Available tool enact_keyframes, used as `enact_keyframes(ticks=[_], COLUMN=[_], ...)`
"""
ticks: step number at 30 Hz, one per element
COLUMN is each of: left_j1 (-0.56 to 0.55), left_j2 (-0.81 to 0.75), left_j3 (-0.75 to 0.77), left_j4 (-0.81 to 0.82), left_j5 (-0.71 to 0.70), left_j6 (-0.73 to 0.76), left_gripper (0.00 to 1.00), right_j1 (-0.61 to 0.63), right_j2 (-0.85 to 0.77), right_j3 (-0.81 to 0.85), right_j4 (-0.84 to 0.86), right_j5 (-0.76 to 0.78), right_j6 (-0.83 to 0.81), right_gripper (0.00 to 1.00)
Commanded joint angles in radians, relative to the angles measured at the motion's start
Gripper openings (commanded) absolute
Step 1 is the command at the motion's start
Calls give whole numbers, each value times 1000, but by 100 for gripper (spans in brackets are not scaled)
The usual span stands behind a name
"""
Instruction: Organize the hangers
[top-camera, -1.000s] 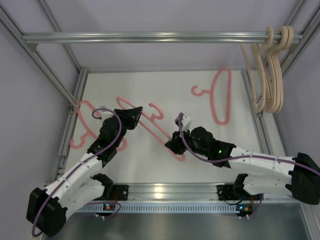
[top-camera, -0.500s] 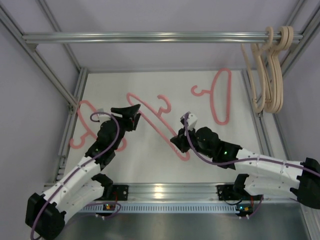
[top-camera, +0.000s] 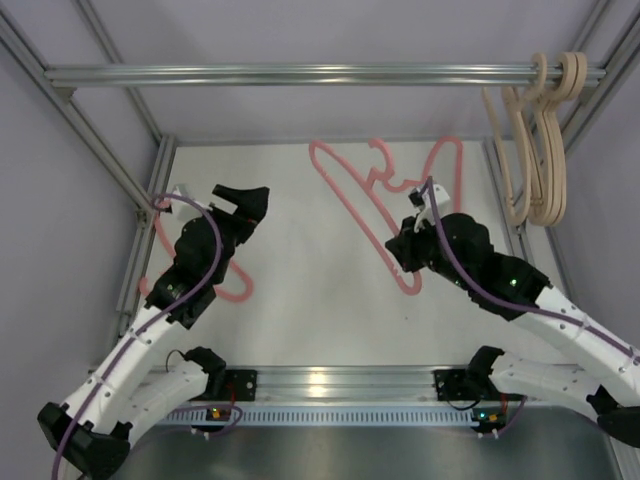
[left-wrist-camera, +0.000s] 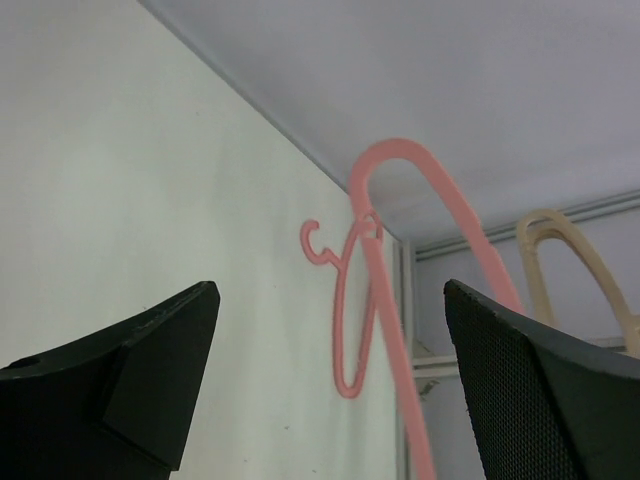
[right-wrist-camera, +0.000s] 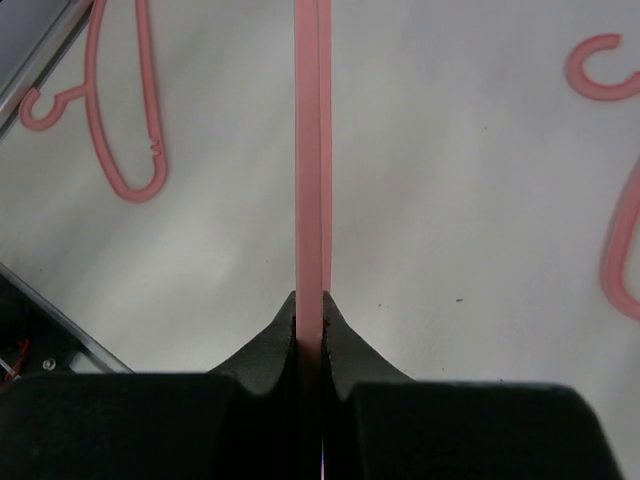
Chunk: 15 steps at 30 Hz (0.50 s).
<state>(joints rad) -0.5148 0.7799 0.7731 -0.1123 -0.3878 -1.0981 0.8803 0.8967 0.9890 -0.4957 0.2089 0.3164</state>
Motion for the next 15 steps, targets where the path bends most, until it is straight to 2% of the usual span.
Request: enact_keyframes(ticks=[1, 2, 8, 15], left_j1=[1, 1, 4, 24], left_j2=[41, 56, 99, 173], left_j3=[132, 150, 262, 270], left_j4=[-154, -189, -308, -386], left_j5=[-77, -88, -146, -82], left_j6=[315, 392, 628, 754], left_gripper=[98, 98, 98, 98], right_j1=[-66, -84, -223, -443], right_j2=[-16, -1, 51, 151], right_j3=[178, 210, 442, 644], right_j4=[-197, -223, -365, -441], right_j5=[30, 32, 15, -156], right_j6=[-22, -23, -59, -94], right_gripper=[0, 0, 0, 0])
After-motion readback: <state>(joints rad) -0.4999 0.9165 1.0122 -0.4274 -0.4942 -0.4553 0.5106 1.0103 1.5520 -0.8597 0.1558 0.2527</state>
